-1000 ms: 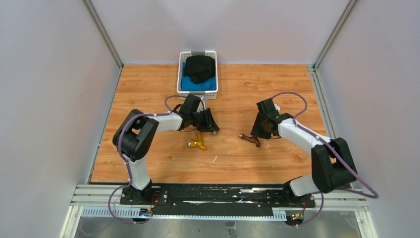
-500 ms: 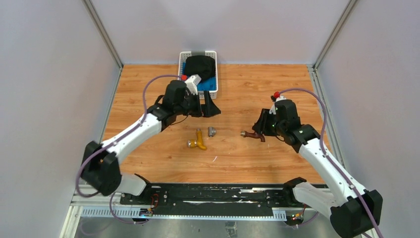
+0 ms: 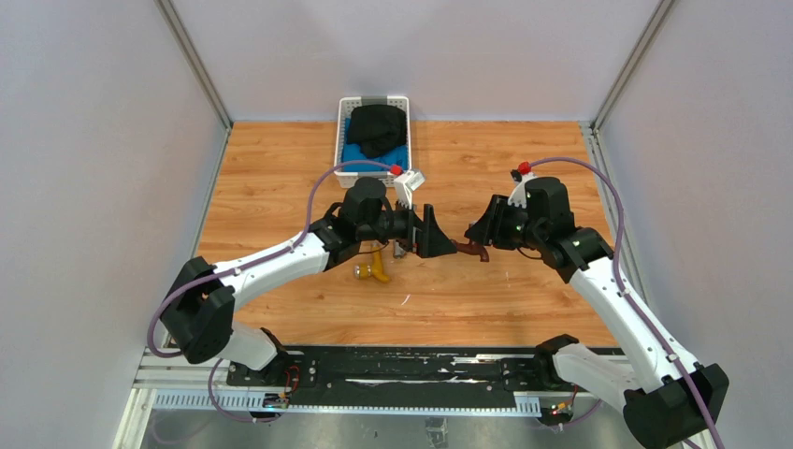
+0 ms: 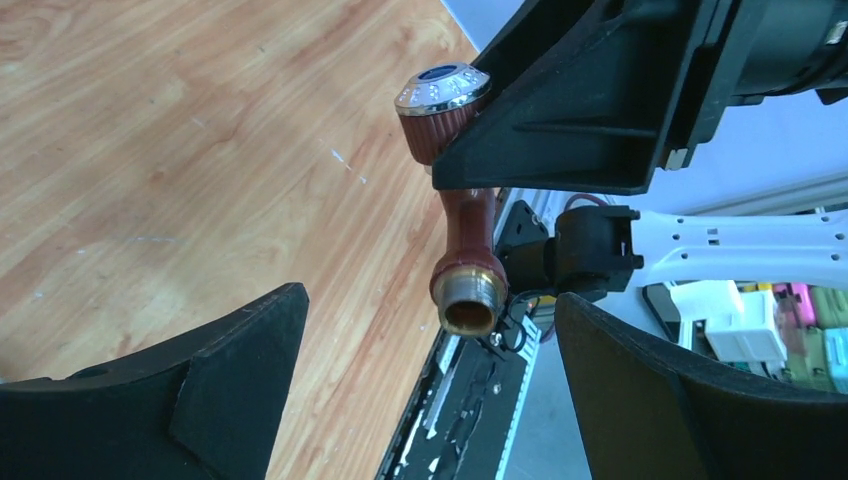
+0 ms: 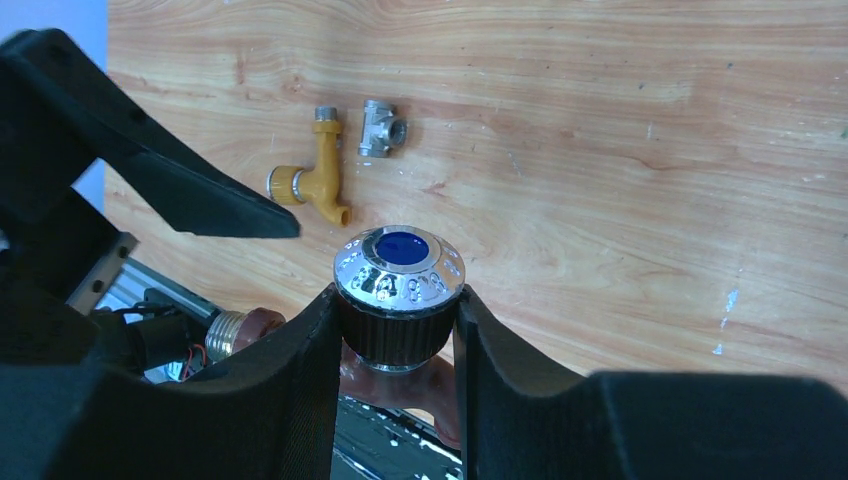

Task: Install the water faucets
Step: Adjust the water faucet.

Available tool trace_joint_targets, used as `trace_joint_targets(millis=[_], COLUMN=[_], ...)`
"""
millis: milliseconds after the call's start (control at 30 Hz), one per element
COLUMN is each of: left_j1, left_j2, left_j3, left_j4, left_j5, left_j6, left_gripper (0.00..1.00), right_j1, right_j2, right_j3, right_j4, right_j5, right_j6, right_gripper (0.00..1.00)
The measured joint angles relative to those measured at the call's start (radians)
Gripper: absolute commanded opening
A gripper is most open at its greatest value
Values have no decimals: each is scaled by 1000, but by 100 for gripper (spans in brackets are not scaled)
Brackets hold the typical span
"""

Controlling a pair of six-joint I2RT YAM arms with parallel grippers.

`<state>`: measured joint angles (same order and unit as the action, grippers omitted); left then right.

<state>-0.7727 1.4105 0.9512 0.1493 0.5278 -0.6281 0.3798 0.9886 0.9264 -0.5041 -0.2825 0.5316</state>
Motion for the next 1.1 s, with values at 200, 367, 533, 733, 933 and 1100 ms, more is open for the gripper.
trace_joint_targets(millis=[200, 367, 533, 733, 933, 1100], left_j1=[-40, -51, -56, -60, -35, 0], left_j2=[65, 101, 111, 116, 115, 96], left_j3=[18, 44, 47, 48, 34, -63], left_j4=[32, 41, 62, 93, 204, 429], left_j5=[0, 0, 7, 30, 145, 243], left_j6=[-20, -44, -75, -95, -114, -219], left_gripper=[84, 62, 11, 0, 0, 0], right_j1=[0, 0, 0, -5, -42, -123], right_j2=[0, 0, 0, -2, -90, -216], right_j3=[0, 0, 0, 0, -23, -105], right_j4=[0, 0, 1, 2, 41, 186], right_j5=[-31, -33, -38, -41, -188, -388], right_j6=[10, 11, 11, 4, -32, -2], right_gripper=[0, 0, 0, 63, 80, 80])
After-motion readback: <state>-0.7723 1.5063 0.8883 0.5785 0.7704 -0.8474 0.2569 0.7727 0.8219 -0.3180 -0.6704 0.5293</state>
